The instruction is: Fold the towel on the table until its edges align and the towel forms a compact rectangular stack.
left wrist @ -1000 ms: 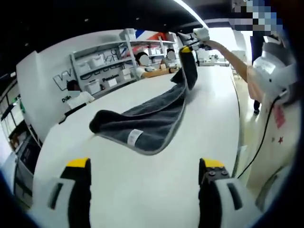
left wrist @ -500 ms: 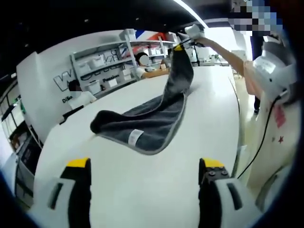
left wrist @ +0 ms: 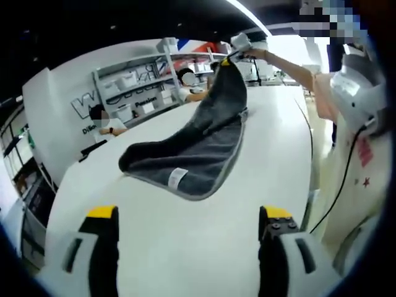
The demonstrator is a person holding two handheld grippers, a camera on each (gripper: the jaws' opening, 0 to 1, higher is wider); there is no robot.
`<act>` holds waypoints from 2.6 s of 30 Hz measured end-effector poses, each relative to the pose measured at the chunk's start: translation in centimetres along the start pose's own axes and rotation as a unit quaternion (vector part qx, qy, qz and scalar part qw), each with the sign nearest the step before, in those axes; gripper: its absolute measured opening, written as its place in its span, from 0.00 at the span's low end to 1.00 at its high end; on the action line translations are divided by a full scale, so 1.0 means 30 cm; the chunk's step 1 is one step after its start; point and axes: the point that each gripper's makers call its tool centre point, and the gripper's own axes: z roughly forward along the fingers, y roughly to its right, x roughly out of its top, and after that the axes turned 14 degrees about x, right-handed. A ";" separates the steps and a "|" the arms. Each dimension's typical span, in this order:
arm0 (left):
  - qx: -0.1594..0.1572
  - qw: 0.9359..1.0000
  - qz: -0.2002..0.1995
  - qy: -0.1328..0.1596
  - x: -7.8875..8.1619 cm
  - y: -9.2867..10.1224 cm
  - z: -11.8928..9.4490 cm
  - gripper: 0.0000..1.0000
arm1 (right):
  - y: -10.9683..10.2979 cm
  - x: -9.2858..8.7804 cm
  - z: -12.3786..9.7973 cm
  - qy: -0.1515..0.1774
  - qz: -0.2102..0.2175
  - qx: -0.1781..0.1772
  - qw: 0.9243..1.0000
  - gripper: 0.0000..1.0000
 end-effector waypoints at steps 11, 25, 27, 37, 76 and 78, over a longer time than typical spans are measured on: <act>0.001 1.000 0.002 -0.001 0.006 0.012 -0.008 0.99 | 0.098 -0.062 0.104 -0.077 -0.015 -0.033 0.996 0.03; 0.012 1.000 0.000 -0.007 0.007 0.005 -0.028 0.99 | 0.217 -0.102 0.247 -0.143 -0.024 -0.065 0.987 0.03; 0.012 1.000 0.000 -0.006 0.008 0.008 -0.028 0.99 | 0.223 -0.122 0.271 -0.156 -0.025 -0.066 0.985 0.03; 0.005 1.000 0.002 -0.009 0.010 0.030 -0.027 0.99 | 0.155 -0.232 0.319 -0.182 -0.023 -0.067 0.981 0.03; -0.030 1.000 0.002 -0.008 -0.009 0.081 0.021 0.99 | 0.029 -0.369 0.351 -0.079 0.192 0.022 0.978 1.00; -0.032 0.999 0.005 -0.010 -0.014 0.080 0.022 0.99 | -0.006 -0.369 0.341 -0.068 0.193 0.045 0.978 1.00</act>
